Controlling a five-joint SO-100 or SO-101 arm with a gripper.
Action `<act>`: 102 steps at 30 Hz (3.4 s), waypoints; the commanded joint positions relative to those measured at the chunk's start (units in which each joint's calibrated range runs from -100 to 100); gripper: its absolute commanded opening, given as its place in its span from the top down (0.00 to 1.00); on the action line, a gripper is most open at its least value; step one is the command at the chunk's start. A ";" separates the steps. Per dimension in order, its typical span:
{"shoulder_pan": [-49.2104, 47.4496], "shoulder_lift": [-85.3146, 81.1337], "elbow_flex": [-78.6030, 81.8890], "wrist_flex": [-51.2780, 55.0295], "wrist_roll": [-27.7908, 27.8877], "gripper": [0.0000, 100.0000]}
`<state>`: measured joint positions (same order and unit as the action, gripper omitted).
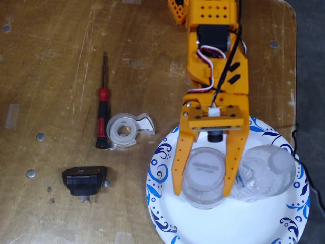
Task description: Move the bottles to the plate
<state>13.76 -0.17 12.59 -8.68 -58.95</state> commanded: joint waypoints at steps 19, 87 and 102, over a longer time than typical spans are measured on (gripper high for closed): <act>-0.45 -8.60 16.96 -6.90 3.34 0.99; -0.56 -6.58 15.07 -8.38 0.84 0.95; -1.42 -6.66 10.47 -8.46 0.84 0.78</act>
<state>12.12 -4.36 26.53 -17.36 -57.75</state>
